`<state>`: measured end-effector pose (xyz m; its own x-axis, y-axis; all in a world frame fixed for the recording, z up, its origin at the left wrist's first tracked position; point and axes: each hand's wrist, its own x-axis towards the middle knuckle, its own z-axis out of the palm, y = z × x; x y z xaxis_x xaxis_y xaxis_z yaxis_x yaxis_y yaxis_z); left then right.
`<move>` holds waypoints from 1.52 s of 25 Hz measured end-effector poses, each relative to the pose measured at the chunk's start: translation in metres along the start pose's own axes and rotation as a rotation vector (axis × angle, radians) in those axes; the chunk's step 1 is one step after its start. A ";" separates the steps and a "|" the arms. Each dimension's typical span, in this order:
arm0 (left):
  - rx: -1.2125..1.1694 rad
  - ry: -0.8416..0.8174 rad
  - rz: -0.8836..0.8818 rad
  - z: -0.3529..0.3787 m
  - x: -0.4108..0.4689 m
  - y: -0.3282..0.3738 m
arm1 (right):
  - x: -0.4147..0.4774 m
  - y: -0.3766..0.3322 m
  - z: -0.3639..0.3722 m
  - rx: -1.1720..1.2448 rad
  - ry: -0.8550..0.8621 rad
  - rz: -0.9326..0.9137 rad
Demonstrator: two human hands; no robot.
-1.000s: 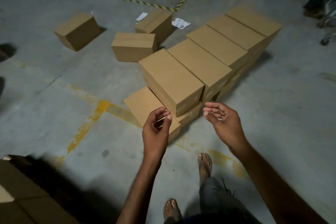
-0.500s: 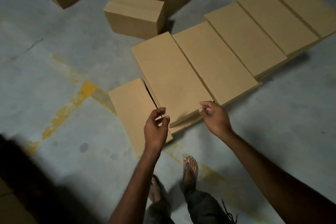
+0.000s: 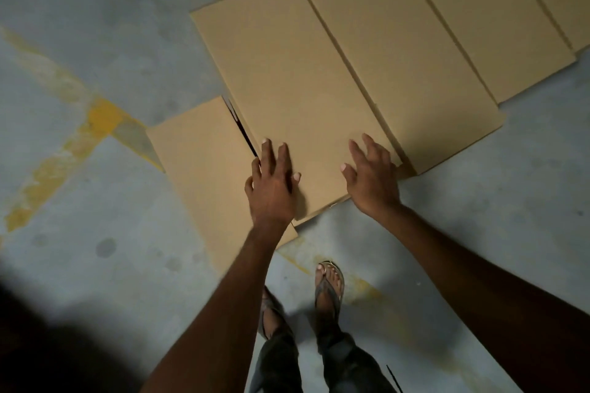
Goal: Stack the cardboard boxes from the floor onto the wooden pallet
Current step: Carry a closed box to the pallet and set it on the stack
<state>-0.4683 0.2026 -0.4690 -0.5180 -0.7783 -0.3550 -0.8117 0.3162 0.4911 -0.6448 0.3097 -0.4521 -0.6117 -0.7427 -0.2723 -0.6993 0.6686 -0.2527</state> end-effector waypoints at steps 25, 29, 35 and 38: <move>-0.584 0.120 -0.302 -0.085 -0.017 -0.027 | 0.001 -0.086 0.018 0.827 -0.158 0.085; -0.527 0.118 -0.305 -0.084 -0.019 -0.037 | 0.027 -0.090 0.028 0.553 -0.057 0.141; -0.679 0.111 -0.365 -0.093 -0.027 -0.070 | 0.062 -0.096 0.018 0.579 -0.423 0.389; -0.652 0.086 -0.450 -0.126 -0.033 -0.083 | 0.058 -0.106 -0.007 0.652 -0.406 0.274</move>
<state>-0.3493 0.1335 -0.3978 -0.1337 -0.8035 -0.5801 -0.6023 -0.3990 0.6914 -0.6082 0.1956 -0.4343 -0.4604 -0.5624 -0.6868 -0.1113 0.8042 -0.5839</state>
